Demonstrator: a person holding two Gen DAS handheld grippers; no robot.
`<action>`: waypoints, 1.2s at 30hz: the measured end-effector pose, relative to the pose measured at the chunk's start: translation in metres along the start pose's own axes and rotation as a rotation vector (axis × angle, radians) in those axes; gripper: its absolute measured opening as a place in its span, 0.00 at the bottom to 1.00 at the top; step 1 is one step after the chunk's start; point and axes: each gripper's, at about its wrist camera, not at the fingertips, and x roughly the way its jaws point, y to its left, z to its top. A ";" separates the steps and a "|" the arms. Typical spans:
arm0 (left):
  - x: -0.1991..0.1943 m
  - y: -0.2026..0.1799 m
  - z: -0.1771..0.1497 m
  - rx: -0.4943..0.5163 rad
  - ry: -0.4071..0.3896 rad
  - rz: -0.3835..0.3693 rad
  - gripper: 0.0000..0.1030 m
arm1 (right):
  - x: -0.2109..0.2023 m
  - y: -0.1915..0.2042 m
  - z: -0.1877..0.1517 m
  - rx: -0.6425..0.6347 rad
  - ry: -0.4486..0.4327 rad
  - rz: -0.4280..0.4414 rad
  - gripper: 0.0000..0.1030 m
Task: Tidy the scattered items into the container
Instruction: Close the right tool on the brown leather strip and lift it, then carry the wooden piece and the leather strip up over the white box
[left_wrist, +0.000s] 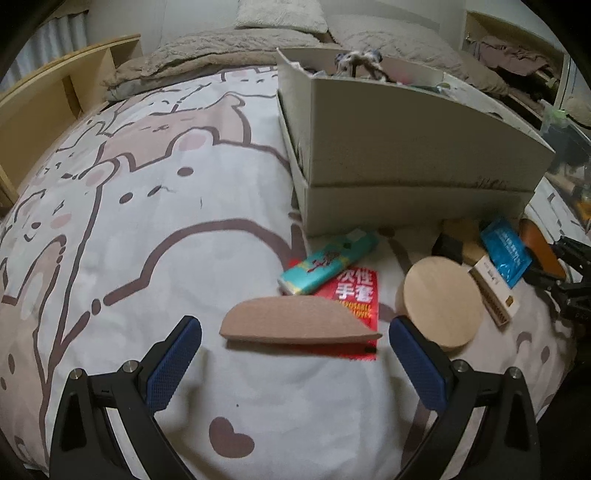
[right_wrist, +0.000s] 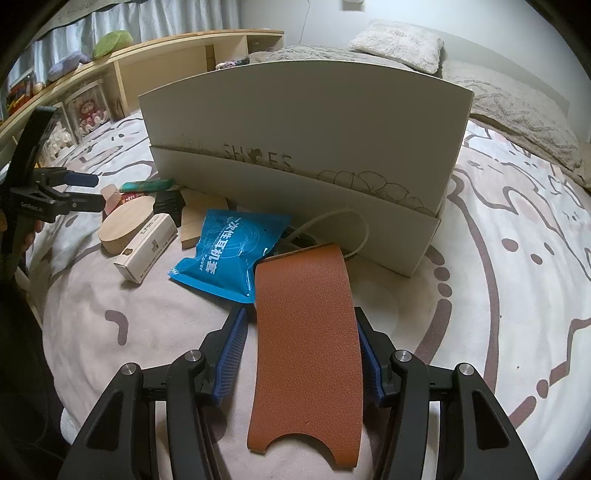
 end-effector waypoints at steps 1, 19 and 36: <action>0.001 -0.001 0.000 0.006 0.002 0.001 0.99 | 0.000 0.000 0.000 0.001 0.001 0.001 0.55; 0.017 -0.009 -0.004 0.036 0.036 0.016 0.94 | -0.002 0.001 0.002 0.017 0.009 0.004 0.45; 0.003 -0.011 -0.004 0.053 -0.003 0.019 0.91 | -0.019 -0.007 0.008 0.077 -0.027 -0.020 0.44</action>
